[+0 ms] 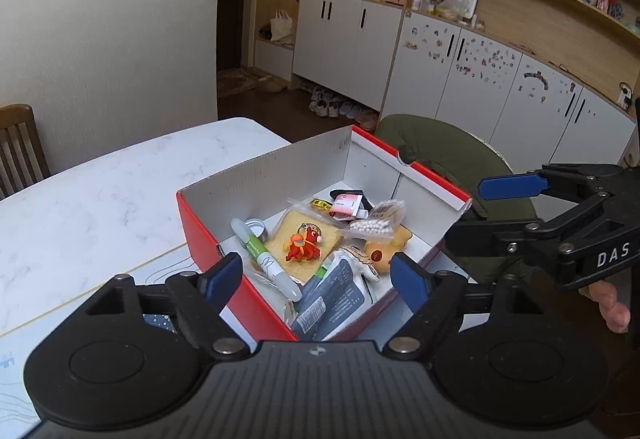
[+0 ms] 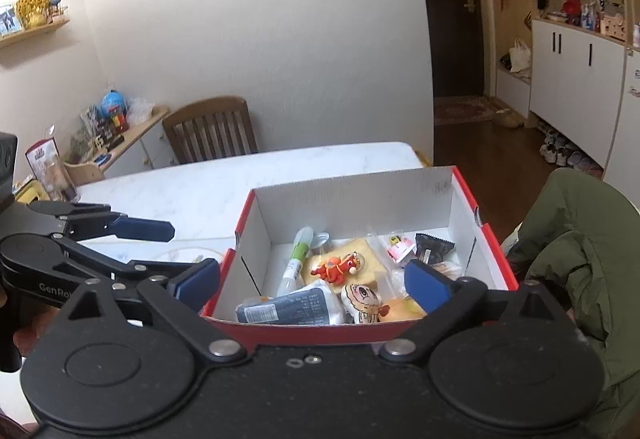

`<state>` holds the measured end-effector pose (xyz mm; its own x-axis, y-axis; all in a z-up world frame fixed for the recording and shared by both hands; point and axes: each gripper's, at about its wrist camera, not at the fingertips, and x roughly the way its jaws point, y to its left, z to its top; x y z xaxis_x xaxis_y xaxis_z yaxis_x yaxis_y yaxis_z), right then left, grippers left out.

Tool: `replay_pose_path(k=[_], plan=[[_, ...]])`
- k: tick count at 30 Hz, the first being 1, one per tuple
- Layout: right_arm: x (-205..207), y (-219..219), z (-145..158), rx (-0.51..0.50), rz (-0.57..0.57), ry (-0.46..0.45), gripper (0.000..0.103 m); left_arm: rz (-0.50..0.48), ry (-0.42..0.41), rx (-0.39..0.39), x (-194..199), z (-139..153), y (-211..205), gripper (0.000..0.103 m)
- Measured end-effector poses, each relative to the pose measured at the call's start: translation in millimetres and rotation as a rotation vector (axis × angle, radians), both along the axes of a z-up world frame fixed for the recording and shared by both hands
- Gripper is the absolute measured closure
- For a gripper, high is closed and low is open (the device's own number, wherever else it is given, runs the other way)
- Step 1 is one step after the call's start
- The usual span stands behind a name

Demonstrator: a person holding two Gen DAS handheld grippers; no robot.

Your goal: Organize objects

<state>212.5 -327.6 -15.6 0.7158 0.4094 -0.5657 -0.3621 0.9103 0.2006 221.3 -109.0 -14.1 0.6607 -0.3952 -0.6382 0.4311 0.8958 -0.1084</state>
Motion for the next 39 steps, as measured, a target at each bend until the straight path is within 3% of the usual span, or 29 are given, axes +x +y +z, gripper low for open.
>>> replay_pose_path(k=[3,7,16,30,39], plan=[[-7.6,-0.3,2.8,0.003,-0.017,-0.015,0.001,0.002,-0.002,-0.019,-4.5,0.6,5.2,0.018],[-17.8,-0.8,5.5,0.012,-0.036,-0.030,0.001,0.014,-0.012,-0.039,-11.6,0.9,11.3,0.000],[-40.1,6.8,10.7,0.002,-0.044,-0.058,0.001,0.020,-0.032,-0.076,-30.2,7.3,18.0,0.000],[-56.6,11.6,11.2,0.017,-0.062,-0.052,0.001,0.016,-0.094,-0.037,-60.1,11.4,18.8,0.000],[-60.1,11.2,10.8,0.022,-0.076,-0.045,0.001,0.036,-0.089,-0.036,-62.6,10.7,23.2,0.000]])
